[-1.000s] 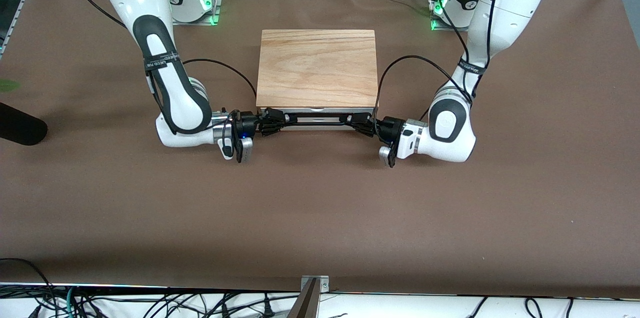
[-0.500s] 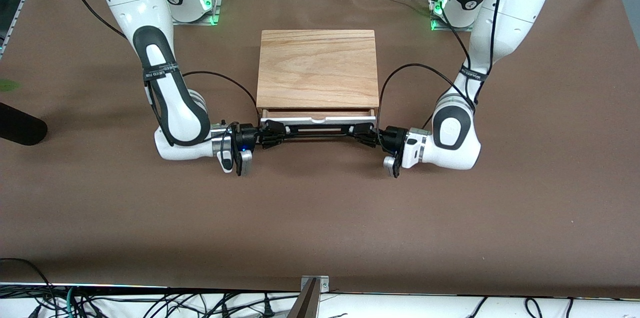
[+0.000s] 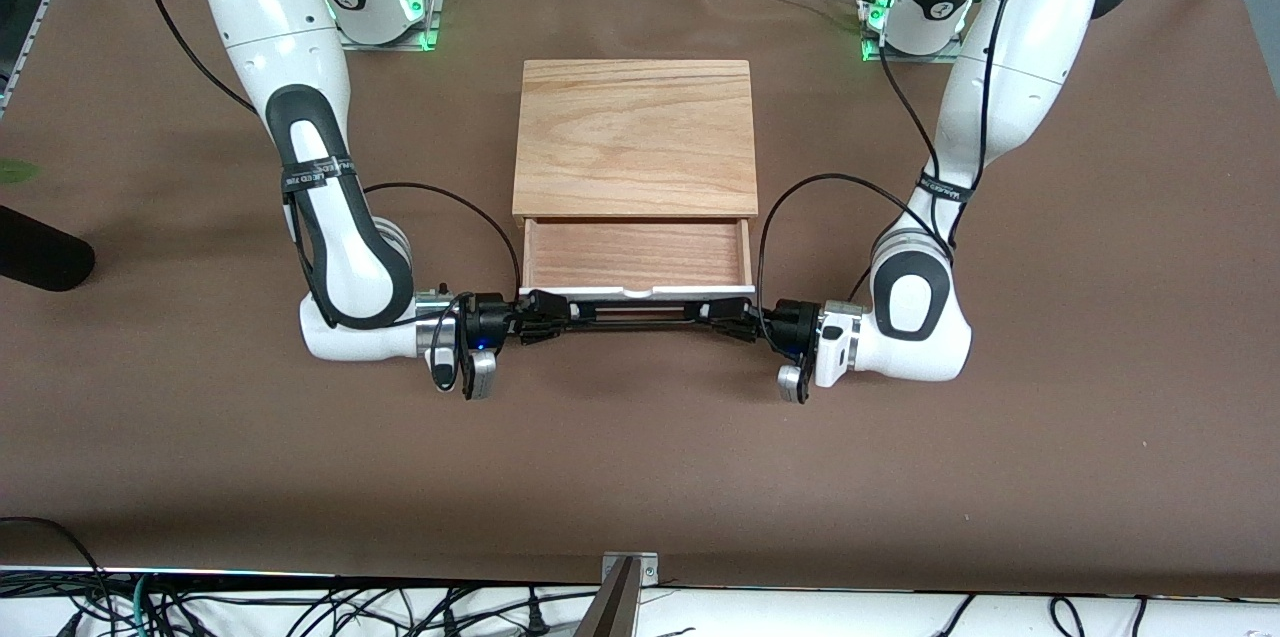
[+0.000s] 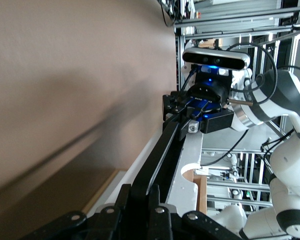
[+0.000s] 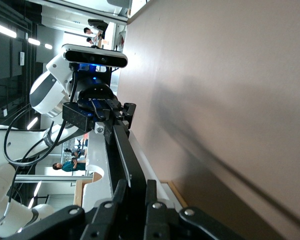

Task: Pull top drawer with both arms simultaneously
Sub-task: 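Pull the handle outward with both grippers, sliding the drawer open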

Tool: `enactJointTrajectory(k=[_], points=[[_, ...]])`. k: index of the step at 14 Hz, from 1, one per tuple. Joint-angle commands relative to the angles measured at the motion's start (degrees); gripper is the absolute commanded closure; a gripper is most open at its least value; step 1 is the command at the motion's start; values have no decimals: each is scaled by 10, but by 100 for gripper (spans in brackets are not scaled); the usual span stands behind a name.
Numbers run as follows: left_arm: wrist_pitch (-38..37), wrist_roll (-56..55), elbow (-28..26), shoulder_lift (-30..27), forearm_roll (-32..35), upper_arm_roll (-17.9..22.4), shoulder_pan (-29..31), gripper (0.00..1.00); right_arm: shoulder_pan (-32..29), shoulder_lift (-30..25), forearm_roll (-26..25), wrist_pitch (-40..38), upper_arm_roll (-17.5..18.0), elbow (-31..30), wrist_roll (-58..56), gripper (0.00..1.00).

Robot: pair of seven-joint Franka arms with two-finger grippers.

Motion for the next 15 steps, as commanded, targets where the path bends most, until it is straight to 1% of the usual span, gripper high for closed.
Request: enactJointTrajectory(k=[1, 3, 4, 7, 8, 10, 11, 12, 13, 14, 15], points=[[39, -29, 91, 71, -5, 17, 4, 100, -10, 20, 20, -6, 5, 59, 12, 98], [40, -35, 123, 92, -5, 22, 4, 100, -10, 26, 45, -1, 5, 64, 12, 98], [49, -36, 136, 99, -6, 23, 4, 100, -10, 28, 47, -1, 5, 64, 12, 98], [89, -44, 152, 107, -9, 22, 2, 100, -10, 29, 46, -1, 4, 64, 11, 96], [90, -44, 161, 113, -9, 22, 2, 100, -10, 30, 46, -1, 4, 64, 10, 96], [90, -44, 160, 113, -9, 22, 1, 100, -10, 32, 46, -1, 4, 64, 7, 95], [90, -45, 160, 113, -9, 21, 1, 100, -10, 32, 47, -1, 4, 64, 8, 92], [90, -51, 160, 112, -9, 20, 1, 99, -9, 32, 46, -1, 4, 64, 9, 83], [90, -53, 160, 112, -9, 20, 1, 98, -9, 31, 47, -2, 4, 64, 11, 71], [90, -53, 161, 112, -9, 20, 1, 93, -9, 31, 47, -1, 4, 64, 11, 64], [90, -53, 160, 110, -9, 20, 1, 85, -8, 31, 47, -2, 5, 64, 11, 38]])
